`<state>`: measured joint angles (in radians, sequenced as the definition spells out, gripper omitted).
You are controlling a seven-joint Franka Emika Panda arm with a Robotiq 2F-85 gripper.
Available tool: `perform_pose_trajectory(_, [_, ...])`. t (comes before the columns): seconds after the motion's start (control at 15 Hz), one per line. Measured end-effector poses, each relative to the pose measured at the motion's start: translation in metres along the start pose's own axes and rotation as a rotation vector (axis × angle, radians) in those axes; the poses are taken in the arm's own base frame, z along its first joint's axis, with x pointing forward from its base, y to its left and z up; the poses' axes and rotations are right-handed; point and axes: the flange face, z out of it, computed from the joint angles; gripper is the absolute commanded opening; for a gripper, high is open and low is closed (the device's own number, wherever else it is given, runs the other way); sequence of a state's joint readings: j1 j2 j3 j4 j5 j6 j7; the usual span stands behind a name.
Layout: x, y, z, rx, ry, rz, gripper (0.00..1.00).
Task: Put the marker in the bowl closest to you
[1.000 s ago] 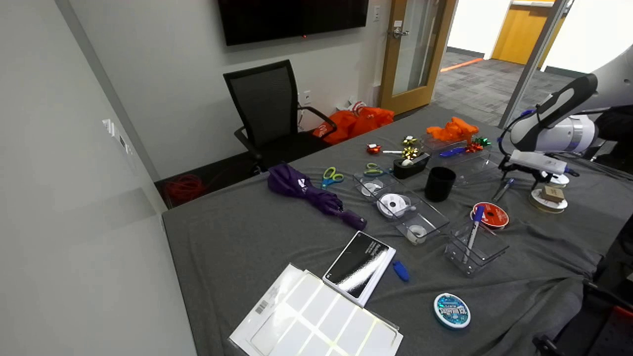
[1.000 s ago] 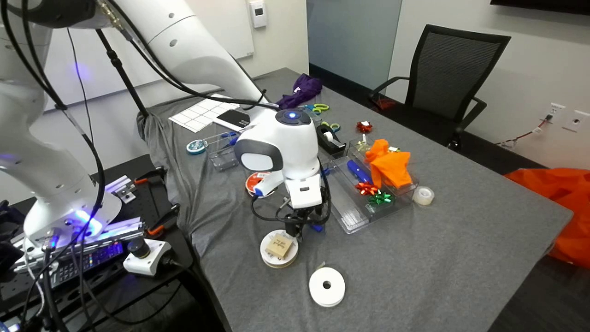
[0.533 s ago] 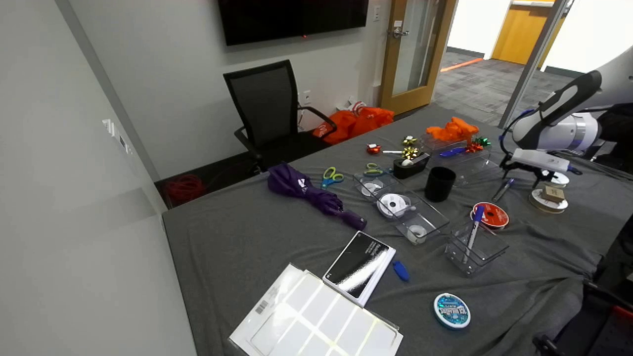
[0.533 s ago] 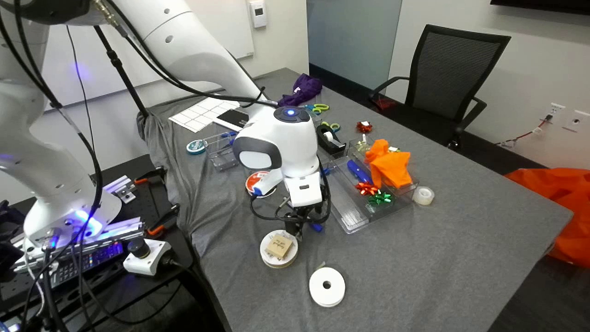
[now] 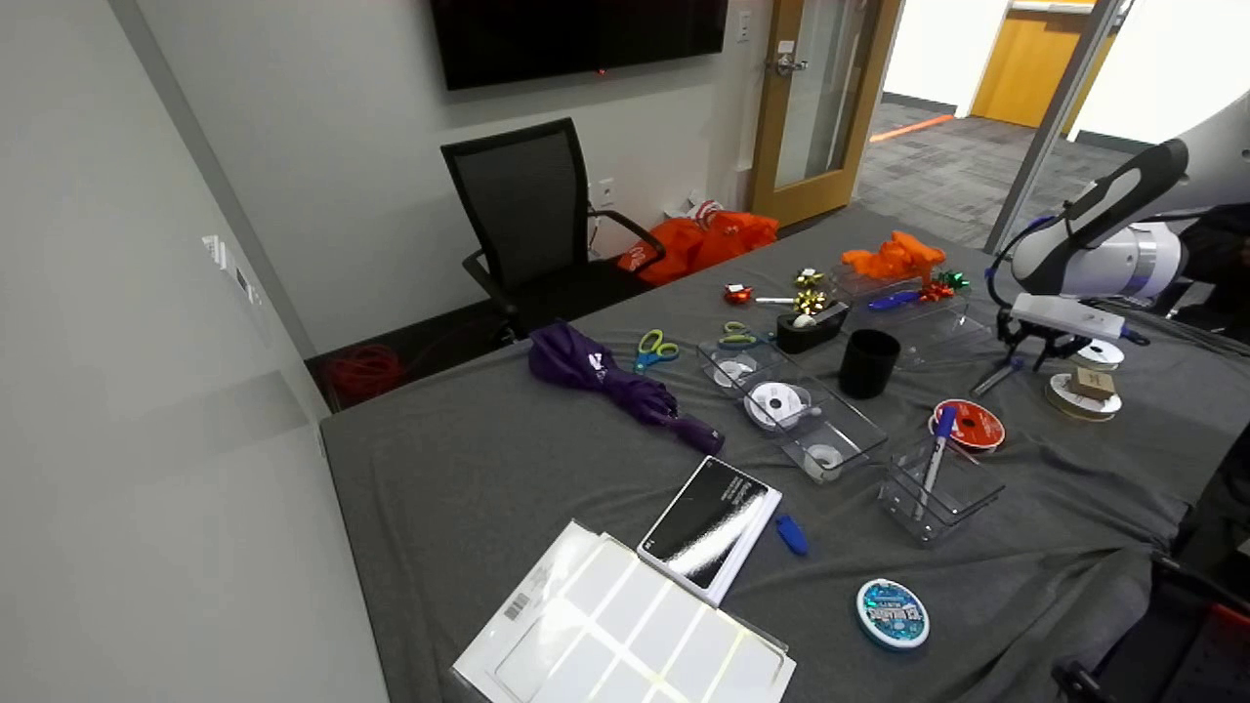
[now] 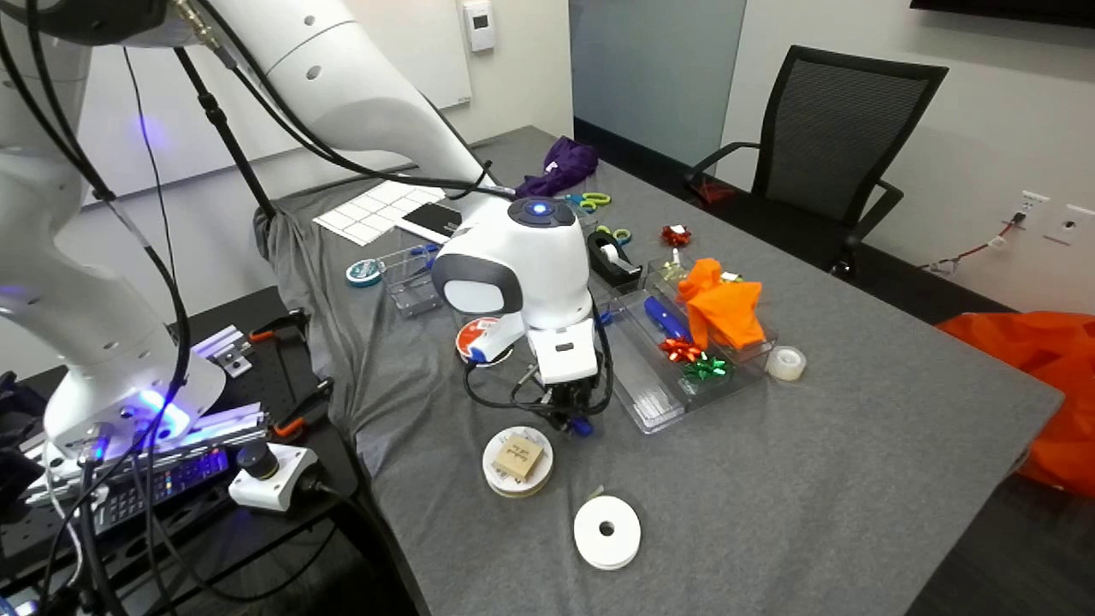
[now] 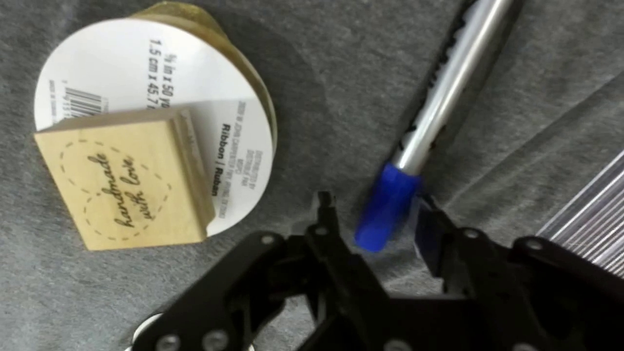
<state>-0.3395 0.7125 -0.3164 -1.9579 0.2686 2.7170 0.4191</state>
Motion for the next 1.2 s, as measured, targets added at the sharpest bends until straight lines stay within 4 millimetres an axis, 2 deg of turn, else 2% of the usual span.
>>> perform_pose_trajectory(0.13, [0.0, -0.001, 0.0, 0.001, 0.001, 0.001, 0.02])
perform_pose_trajectory(0.4, [0.004, -0.005, -0.004, 0.009, 0.011, 0.013, 0.0])
perform_pose_trajectory(0.47, [0.004, -0.006, -0.005, 0.01, 0.012, 0.017, 0.26])
perform_pose_trajectory(0.53, [0.005, -0.006, -0.005, 0.01, 0.013, 0.021, 0.27])
perform_pose_trajectory(0.8, [0.005, -0.006, -0.003, 0.009, 0.013, 0.035, 0.54])
perform_pose_trajectory(0.87, [0.004, -0.006, -0.002, 0.007, 0.012, 0.036, 0.39])
perform_pose_trajectory(1.07, [0.003, -0.005, 0.003, 0.001, 0.007, 0.037, 0.27])
perform_pose_trajectory(1.13, [0.002, -0.005, 0.005, -0.002, 0.006, 0.037, 0.1])
perform_pose_trajectory(1.2, [0.002, -0.005, 0.008, -0.004, 0.005, 0.036, 0.04])
